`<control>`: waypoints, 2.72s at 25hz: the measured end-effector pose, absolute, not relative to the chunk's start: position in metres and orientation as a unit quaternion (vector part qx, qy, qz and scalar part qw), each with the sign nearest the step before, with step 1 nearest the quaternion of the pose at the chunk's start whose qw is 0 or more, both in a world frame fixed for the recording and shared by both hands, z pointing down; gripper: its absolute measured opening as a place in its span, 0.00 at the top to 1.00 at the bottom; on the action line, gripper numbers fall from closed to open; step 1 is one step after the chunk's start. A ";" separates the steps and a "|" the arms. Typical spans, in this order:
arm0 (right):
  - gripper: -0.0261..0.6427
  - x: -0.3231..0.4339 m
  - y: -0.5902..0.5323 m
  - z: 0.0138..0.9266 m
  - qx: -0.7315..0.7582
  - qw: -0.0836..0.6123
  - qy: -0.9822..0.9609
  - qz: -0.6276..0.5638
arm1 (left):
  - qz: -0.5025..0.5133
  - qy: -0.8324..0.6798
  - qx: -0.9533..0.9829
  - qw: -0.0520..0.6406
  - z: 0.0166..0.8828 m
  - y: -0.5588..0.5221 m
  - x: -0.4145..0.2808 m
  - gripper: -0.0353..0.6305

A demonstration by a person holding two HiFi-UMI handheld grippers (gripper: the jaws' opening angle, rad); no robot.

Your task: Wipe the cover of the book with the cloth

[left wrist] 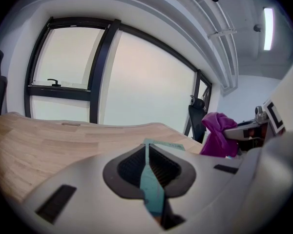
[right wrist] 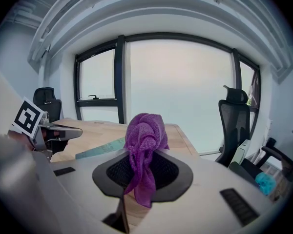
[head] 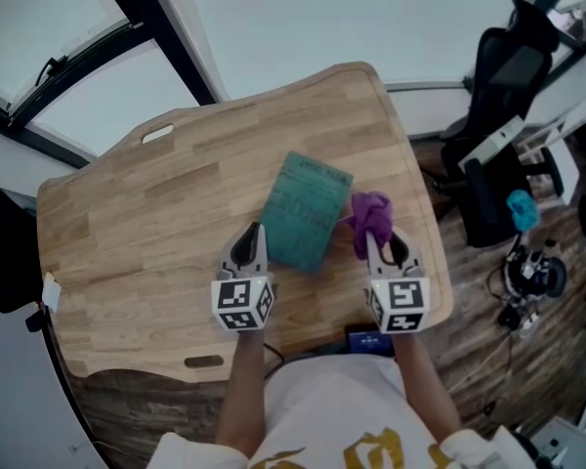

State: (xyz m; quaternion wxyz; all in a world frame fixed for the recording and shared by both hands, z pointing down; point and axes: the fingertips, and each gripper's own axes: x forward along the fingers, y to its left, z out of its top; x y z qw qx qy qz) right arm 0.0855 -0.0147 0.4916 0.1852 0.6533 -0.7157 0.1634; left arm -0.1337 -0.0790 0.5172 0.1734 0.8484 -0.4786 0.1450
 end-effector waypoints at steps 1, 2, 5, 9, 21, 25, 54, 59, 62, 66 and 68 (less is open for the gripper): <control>0.85 0.086 -0.017 0.493 0.654 0.185 -0.714 0.165 | 0.148 -0.479 0.847 0.175 0.520 -0.080 -0.135 0.94; 0.85 0.087 -0.020 0.495 0.655 0.186 -0.714 0.165 | 0.152 -0.480 0.846 0.176 0.523 -0.081 -0.137 0.94; 0.85 0.087 -0.026 0.501 0.651 0.194 -0.715 0.168 | 0.165 -0.481 0.841 0.187 0.533 -0.084 -0.143 0.91; 0.85 0.088 -0.033 0.512 0.645 0.206 -0.716 0.171 | 0.185 -0.471 0.836 0.211 0.553 -0.085 -0.145 0.79; 0.85 0.089 -0.053 0.532 0.628 0.223 -0.721 0.189 | 0.229 -0.428 0.826 0.287 0.606 -0.089 -0.133 0.61; 0.85 0.090 -0.060 0.542 0.619 0.232 -0.725 0.194 | 0.252 -0.413 0.825 0.291 0.612 -0.087 -0.133 0.61; 0.85 0.086 -0.146 0.573 0.568 0.304 -0.739 0.196 | 0.232 -0.275 0.844 0.397 0.618 -0.061 -0.083 0.70; 0.85 0.085 -0.162 0.573 0.569 0.309 -0.741 0.178 | 0.225 -0.272 0.848 0.396 0.618 -0.070 -0.082 0.71; 0.85 0.079 -0.156 0.582 0.554 0.334 -0.740 0.185 | 0.227 -0.271 0.845 0.401 0.617 -0.062 -0.083 0.71; 0.85 0.073 -0.158 0.590 0.544 0.351 -0.738 0.192 | 0.227 -0.272 0.847 0.396 0.616 -0.065 -0.082 0.71; 0.85 0.072 -0.160 0.590 0.545 0.353 -0.736 0.191 | 0.226 -0.274 0.849 0.393 0.616 -0.067 -0.081 0.71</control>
